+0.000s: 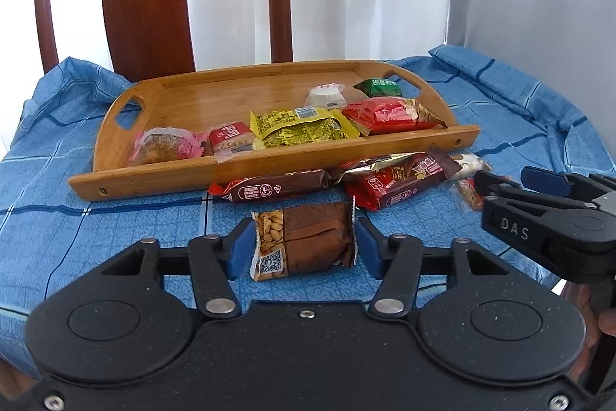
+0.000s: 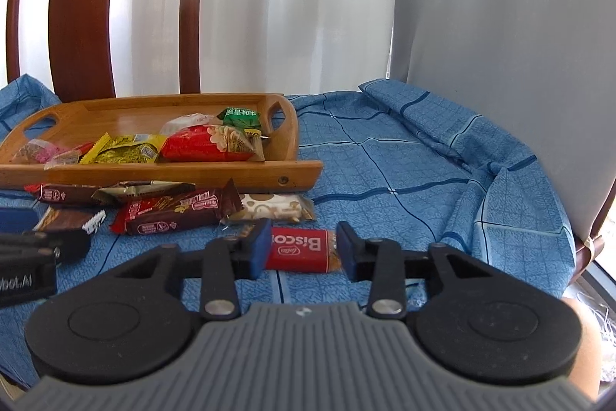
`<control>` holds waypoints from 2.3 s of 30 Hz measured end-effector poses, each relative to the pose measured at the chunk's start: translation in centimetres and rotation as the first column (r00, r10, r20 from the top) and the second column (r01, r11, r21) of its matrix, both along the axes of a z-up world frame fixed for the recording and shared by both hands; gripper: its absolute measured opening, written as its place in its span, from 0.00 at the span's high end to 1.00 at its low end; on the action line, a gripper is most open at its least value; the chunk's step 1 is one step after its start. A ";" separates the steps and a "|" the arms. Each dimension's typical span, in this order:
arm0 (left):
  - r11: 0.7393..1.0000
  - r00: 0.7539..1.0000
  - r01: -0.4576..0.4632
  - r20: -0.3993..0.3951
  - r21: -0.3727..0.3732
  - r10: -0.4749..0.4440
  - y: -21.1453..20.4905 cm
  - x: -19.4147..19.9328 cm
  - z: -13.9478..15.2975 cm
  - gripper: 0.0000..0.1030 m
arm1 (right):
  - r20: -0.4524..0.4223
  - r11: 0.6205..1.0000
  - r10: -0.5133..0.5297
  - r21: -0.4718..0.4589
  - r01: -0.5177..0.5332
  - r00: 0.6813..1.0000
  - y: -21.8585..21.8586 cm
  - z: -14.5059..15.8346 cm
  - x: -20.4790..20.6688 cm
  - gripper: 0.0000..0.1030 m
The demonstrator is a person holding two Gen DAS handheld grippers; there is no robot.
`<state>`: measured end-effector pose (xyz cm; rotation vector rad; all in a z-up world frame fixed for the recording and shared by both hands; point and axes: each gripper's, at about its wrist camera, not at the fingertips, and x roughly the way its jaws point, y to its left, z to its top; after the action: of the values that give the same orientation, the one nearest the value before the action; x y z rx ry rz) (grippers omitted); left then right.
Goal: Organize snacks
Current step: 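Grasp the brown nut bar with the left gripper while the right gripper grasps the red Biscoff packet, then lift both packets and carry them over the bamboo tray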
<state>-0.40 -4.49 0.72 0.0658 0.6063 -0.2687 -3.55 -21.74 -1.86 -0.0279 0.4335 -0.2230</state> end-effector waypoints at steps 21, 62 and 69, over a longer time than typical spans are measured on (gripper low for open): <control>0.999 0.999 0.020 -0.046 -0.051 -0.023 0.0 0.0 -0.1 0.54 | -0.003 0.999 0.049 -0.003 -0.049 0.999 0.7 -0.8 -0.2 0.37; 0.994 0.997 -0.082 0.002 -0.074 0.083 3.1 -0.3 1.3 0.54 | 0.001 0.992 0.127 0.000 -0.127 0.992 4.0 -1.5 -0.7 0.36; 0.991 0.996 -0.080 0.025 -0.110 0.083 4.1 -0.2 3.6 0.54 | 0.032 0.992 0.127 0.004 -0.128 0.991 4.0 0.1 -1.7 0.36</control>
<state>-0.55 -0.36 4.30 -0.0597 0.5623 -0.2206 -5.22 -17.73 -1.73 -0.0460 0.3990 -0.0962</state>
